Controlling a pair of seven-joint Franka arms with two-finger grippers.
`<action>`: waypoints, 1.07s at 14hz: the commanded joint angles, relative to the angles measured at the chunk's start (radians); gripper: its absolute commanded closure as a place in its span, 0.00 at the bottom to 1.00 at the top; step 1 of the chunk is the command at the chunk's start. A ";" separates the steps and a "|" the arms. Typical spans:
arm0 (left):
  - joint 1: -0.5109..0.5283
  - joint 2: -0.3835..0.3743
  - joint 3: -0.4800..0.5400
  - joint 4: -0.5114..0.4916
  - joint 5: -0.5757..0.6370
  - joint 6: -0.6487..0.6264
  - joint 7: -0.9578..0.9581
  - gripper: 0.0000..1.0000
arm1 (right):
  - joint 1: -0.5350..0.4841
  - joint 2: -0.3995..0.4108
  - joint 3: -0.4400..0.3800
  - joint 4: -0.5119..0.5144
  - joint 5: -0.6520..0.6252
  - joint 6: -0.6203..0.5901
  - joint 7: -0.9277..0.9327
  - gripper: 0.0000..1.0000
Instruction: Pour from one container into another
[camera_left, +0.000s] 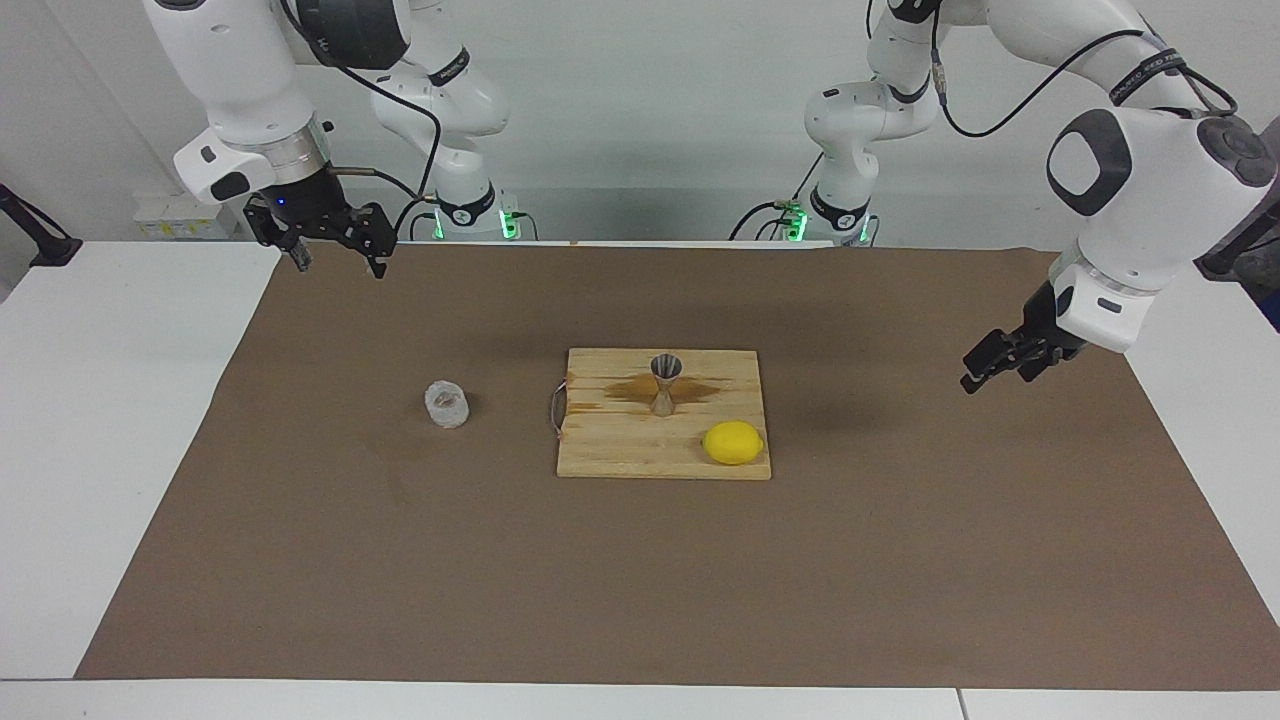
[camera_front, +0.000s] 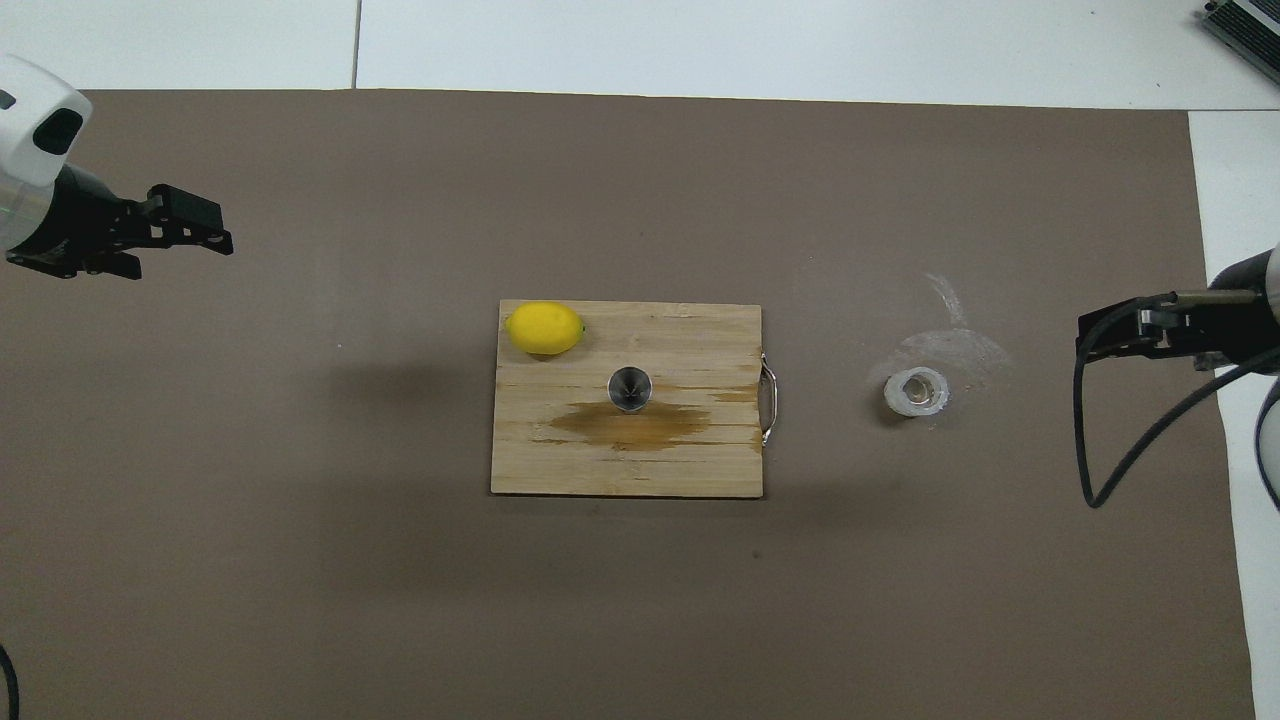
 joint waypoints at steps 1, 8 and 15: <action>0.007 0.008 0.010 0.062 0.046 -0.012 0.099 0.00 | -0.018 -0.017 0.007 -0.015 0.021 -0.006 -0.027 0.00; -0.007 -0.076 0.001 0.112 0.101 -0.169 0.117 0.00 | -0.018 -0.017 0.007 -0.015 0.021 -0.006 -0.027 0.00; -0.010 -0.194 -0.004 -0.050 0.097 -0.160 0.117 0.00 | -0.018 -0.017 0.007 -0.015 0.023 -0.006 -0.027 0.00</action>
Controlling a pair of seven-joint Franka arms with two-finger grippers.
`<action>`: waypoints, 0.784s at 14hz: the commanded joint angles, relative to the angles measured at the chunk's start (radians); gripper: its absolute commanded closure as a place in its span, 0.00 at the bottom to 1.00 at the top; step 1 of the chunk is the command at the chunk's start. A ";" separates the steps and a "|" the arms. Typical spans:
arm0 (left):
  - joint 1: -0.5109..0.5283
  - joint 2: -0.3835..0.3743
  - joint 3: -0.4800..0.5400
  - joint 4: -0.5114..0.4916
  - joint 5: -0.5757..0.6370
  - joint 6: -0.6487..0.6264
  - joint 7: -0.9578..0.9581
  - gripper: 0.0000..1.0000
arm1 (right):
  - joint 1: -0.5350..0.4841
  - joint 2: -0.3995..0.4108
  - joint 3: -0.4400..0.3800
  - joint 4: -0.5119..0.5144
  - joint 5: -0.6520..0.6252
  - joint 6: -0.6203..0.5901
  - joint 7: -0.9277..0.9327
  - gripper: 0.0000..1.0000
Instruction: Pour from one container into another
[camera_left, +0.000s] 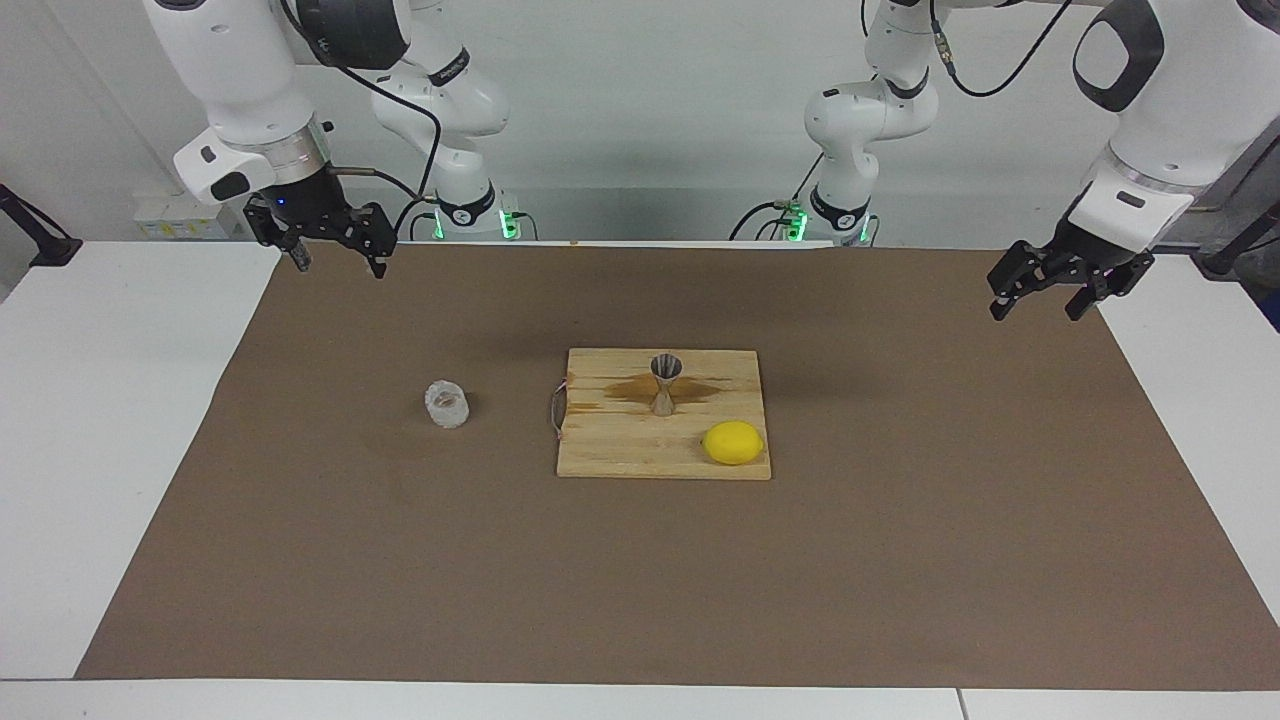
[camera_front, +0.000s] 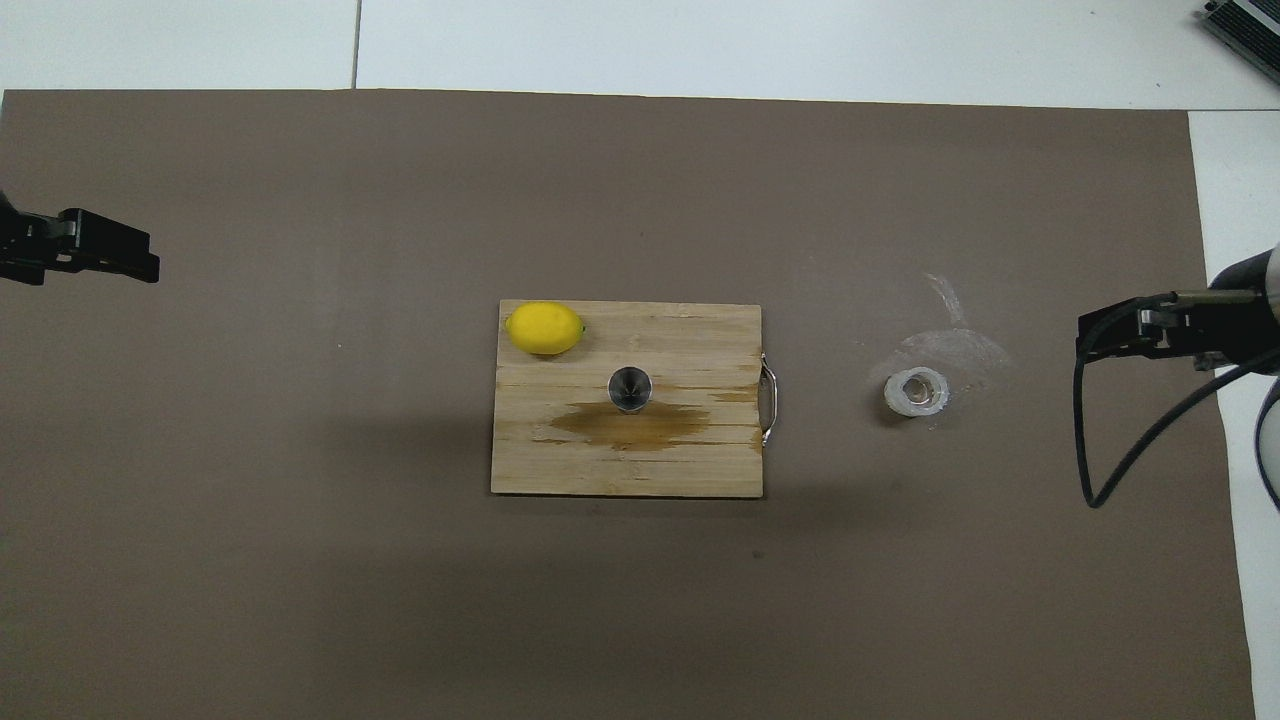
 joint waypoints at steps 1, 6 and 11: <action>-0.004 -0.097 0.007 -0.132 0.017 0.053 0.012 0.00 | -0.018 -0.017 0.007 -0.015 0.023 -0.006 -0.027 0.00; -0.049 -0.099 0.019 -0.148 0.017 0.063 0.012 0.00 | -0.018 -0.017 0.007 -0.015 0.023 -0.006 -0.027 0.00; -0.082 -0.105 0.041 -0.146 0.015 0.058 0.011 0.00 | -0.018 -0.017 0.007 -0.015 0.021 -0.006 -0.027 0.00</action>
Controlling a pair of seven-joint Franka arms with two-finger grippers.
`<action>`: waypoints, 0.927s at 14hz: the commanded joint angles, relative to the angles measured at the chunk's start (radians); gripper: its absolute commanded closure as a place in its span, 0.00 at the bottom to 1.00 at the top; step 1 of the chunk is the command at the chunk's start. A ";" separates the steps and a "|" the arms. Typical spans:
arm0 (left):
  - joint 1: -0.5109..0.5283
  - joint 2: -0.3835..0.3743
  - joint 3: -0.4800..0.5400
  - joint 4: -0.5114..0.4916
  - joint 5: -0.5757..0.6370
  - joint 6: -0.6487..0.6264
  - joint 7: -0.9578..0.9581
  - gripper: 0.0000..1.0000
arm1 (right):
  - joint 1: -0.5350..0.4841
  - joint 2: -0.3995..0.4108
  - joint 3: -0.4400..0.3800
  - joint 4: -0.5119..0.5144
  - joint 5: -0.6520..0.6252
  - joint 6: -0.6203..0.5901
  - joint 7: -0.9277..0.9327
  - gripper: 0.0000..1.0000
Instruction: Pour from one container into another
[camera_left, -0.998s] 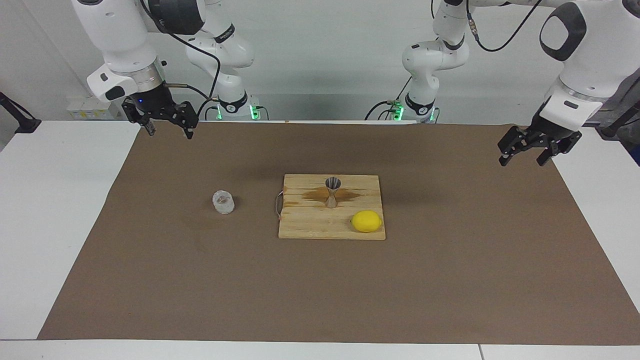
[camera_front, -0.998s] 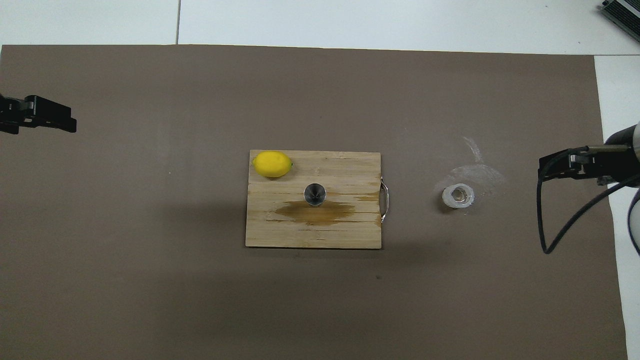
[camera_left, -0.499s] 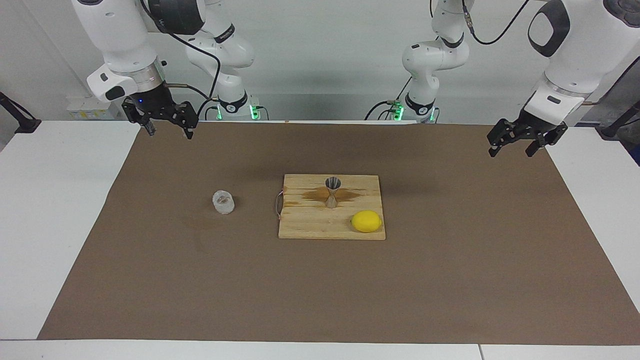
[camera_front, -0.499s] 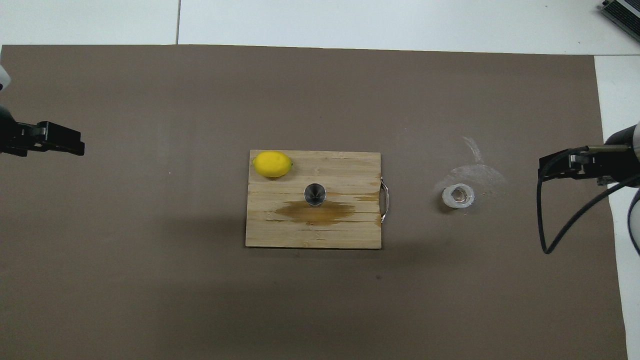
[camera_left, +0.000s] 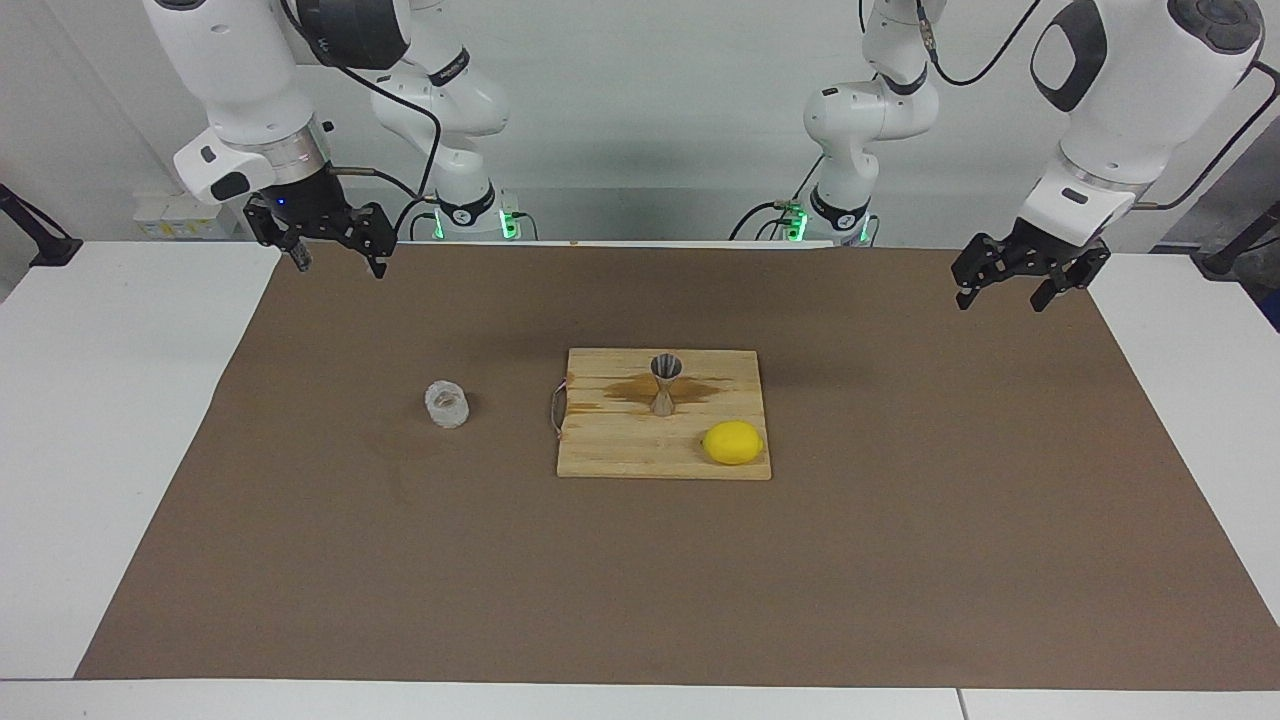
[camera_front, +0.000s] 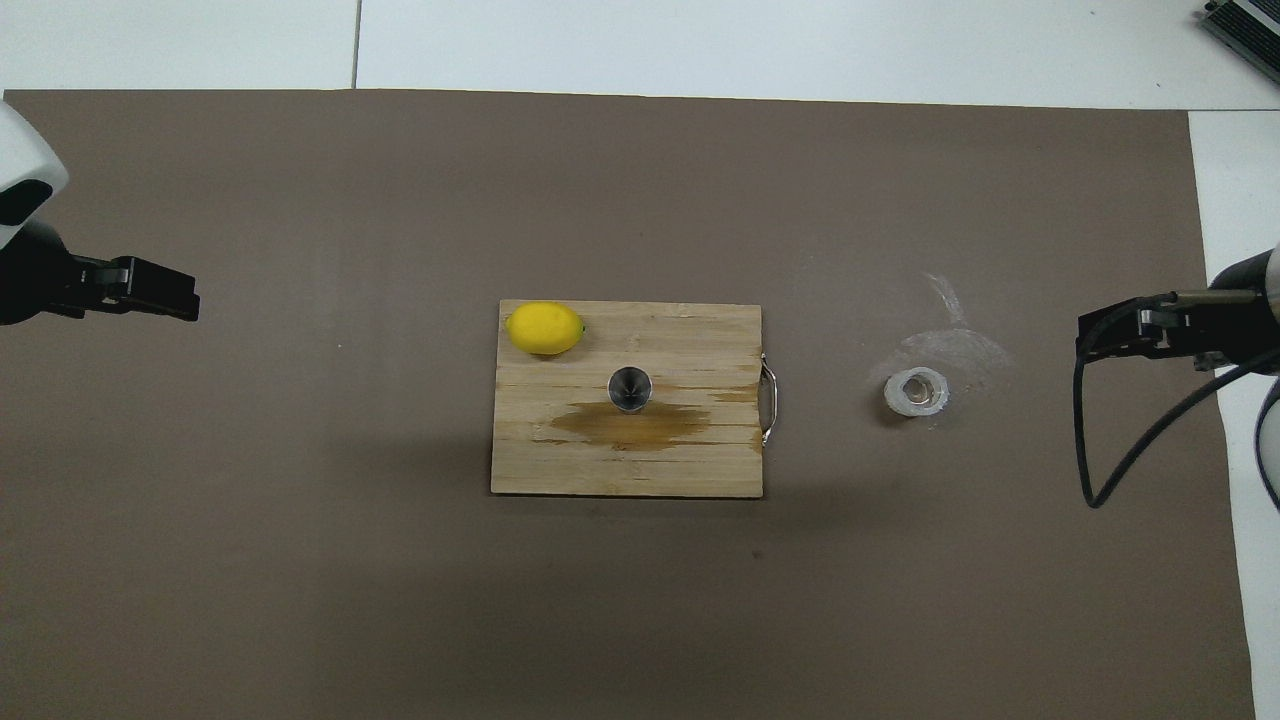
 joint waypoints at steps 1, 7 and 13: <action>-0.025 -0.031 0.029 -0.038 0.015 0.028 0.008 0.00 | -0.018 -0.017 0.007 -0.015 0.021 -0.006 -0.027 0.00; -0.108 -0.040 0.126 -0.037 0.011 0.025 0.008 0.00 | -0.007 -0.018 0.010 -0.024 0.029 0.008 -0.130 0.00; -0.108 -0.043 0.128 -0.037 0.011 0.022 0.010 0.00 | -0.005 -0.040 0.012 -0.174 0.040 0.199 -0.565 0.00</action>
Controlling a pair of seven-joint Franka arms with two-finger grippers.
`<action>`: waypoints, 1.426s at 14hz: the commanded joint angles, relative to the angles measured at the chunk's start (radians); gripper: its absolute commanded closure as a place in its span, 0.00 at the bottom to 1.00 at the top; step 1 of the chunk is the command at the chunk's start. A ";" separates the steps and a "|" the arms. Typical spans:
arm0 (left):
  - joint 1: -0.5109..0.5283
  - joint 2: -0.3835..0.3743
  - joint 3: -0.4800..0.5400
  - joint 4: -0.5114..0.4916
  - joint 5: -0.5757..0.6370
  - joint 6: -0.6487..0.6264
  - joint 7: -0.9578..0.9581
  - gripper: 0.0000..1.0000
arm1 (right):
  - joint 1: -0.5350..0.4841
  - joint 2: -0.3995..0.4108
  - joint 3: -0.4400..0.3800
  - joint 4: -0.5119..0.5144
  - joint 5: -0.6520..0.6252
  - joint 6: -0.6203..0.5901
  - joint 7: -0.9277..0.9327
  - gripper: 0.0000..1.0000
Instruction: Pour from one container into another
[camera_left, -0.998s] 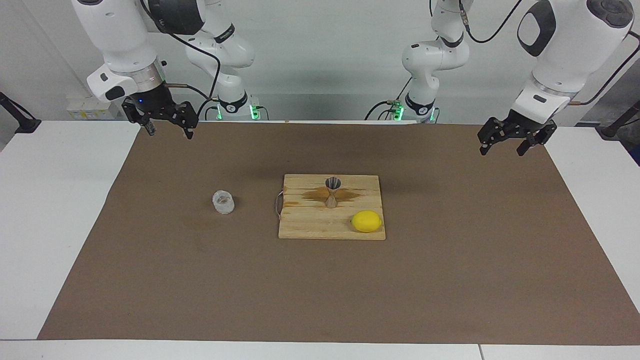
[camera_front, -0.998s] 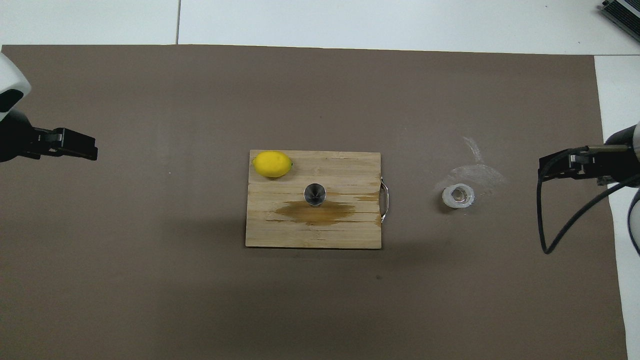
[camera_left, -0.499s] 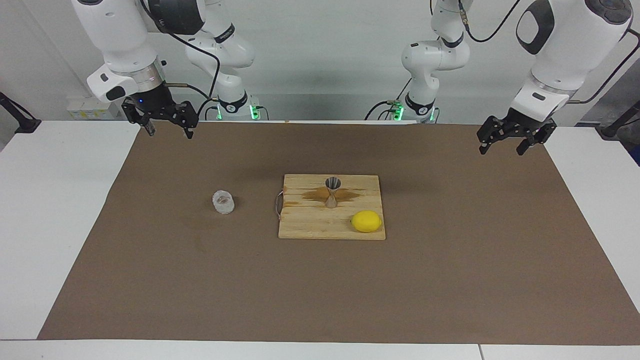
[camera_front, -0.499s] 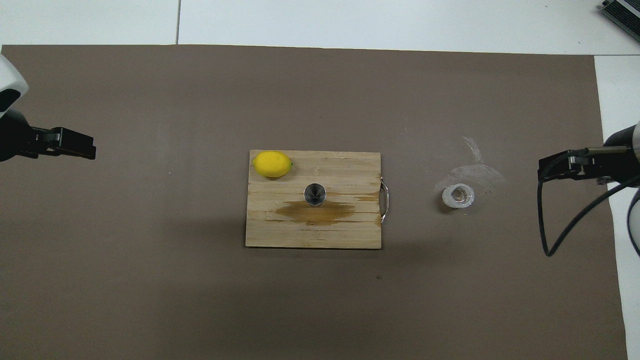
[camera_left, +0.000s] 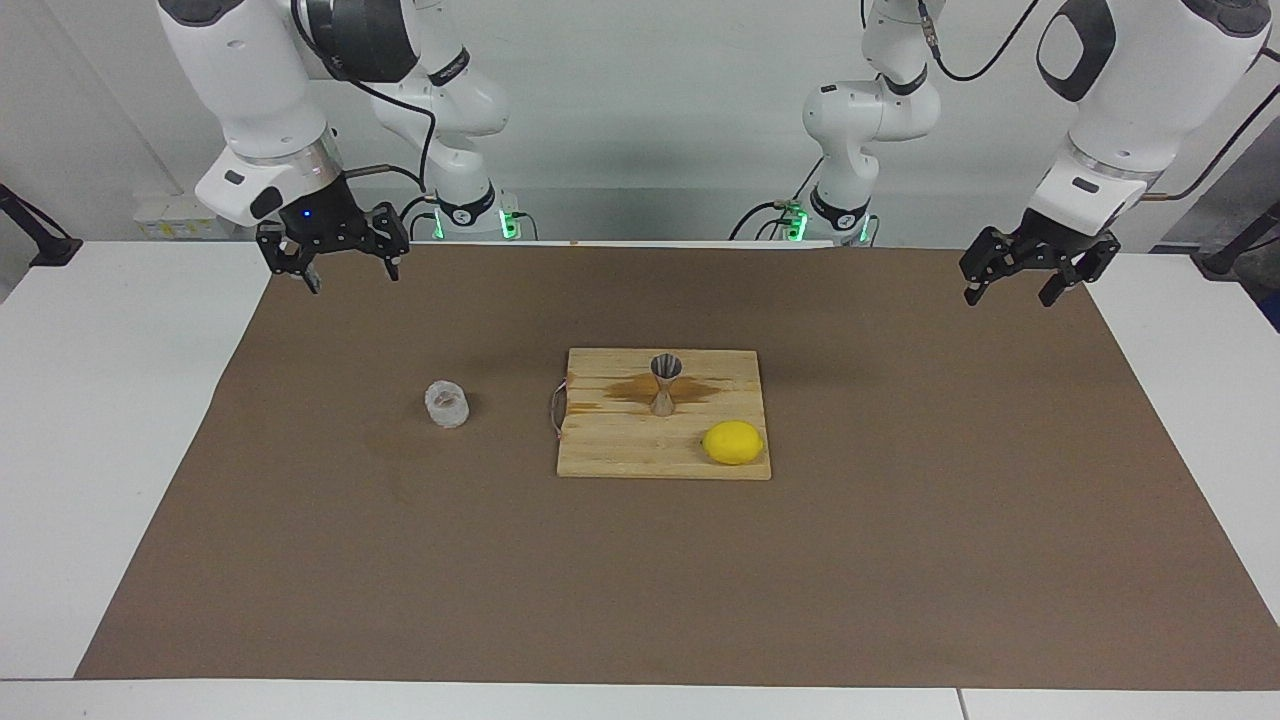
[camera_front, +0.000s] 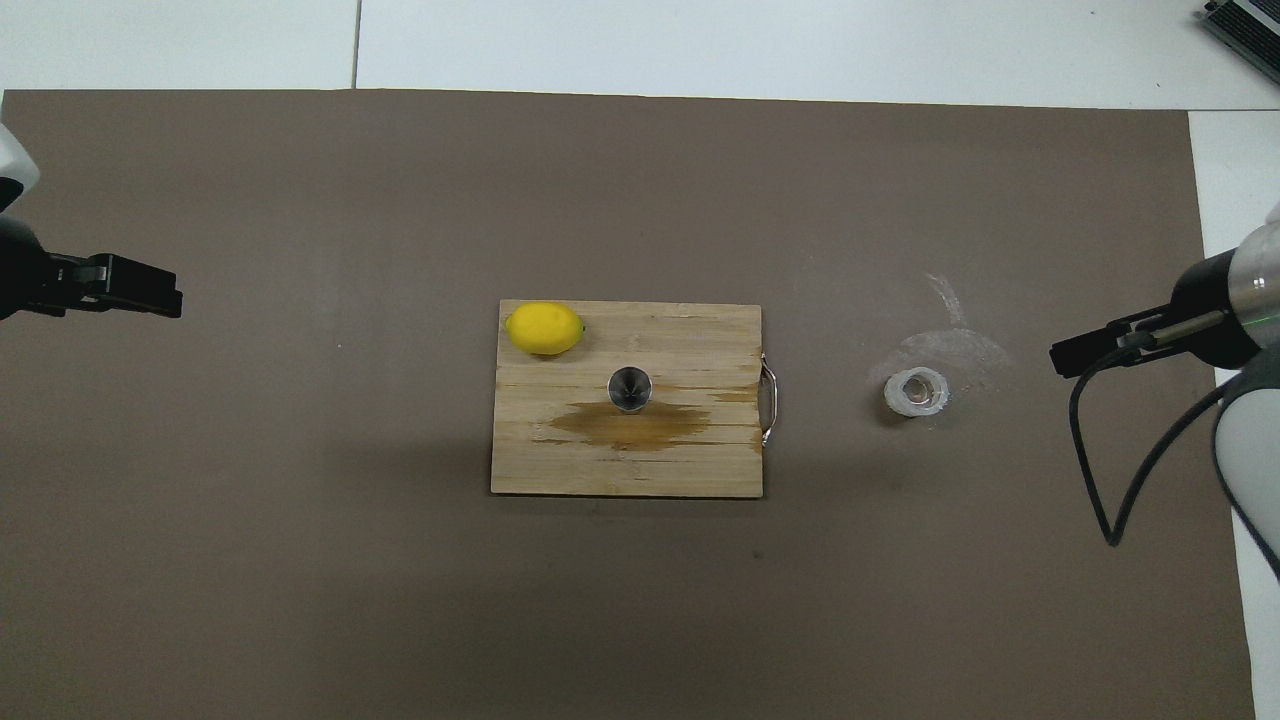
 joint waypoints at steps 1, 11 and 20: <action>-0.021 -0.032 0.021 -0.035 0.011 0.017 0.008 0.00 | -0.009 -0.034 0.001 -0.127 0.018 0.117 -0.211 0.00; 0.039 -0.001 0.027 0.032 -0.026 0.005 0.141 0.00 | -0.038 0.078 0.001 -0.337 0.164 0.366 -0.929 0.00; 0.018 -0.004 0.021 -0.024 -0.012 0.065 0.104 0.00 | -0.093 0.159 0.000 -0.476 0.349 0.523 -1.379 0.00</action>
